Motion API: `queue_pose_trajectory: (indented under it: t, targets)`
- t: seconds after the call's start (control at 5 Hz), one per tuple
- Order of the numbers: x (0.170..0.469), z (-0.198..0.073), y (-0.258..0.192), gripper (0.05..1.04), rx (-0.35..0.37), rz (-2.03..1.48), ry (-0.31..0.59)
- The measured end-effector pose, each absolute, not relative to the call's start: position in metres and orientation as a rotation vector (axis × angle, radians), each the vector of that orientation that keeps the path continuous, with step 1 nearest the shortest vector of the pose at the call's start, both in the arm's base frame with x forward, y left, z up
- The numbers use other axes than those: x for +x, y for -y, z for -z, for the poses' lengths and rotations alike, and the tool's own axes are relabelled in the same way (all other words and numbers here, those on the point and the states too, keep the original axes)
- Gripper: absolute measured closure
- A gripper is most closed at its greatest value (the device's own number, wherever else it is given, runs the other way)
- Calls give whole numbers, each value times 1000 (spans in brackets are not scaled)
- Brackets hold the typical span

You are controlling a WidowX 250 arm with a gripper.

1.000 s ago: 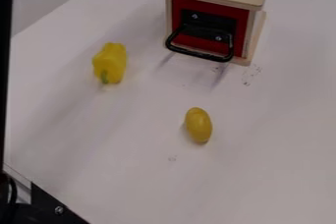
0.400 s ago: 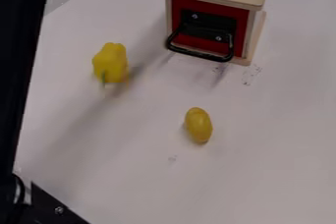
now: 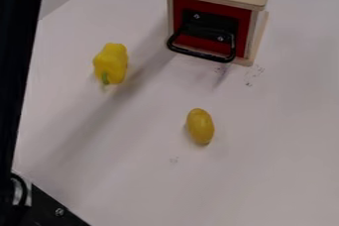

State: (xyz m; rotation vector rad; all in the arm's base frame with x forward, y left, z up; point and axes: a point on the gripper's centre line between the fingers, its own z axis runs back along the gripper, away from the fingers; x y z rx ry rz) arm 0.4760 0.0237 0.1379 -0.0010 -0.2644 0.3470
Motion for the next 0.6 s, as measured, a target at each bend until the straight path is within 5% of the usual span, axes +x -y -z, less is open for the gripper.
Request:
queue_pose_trajectory:
  t: [0.2,0.6]
  targets:
    - [475,-131,-28,84,-2,-356,258]
    - [471,-162,-28,84,22,-344,331]
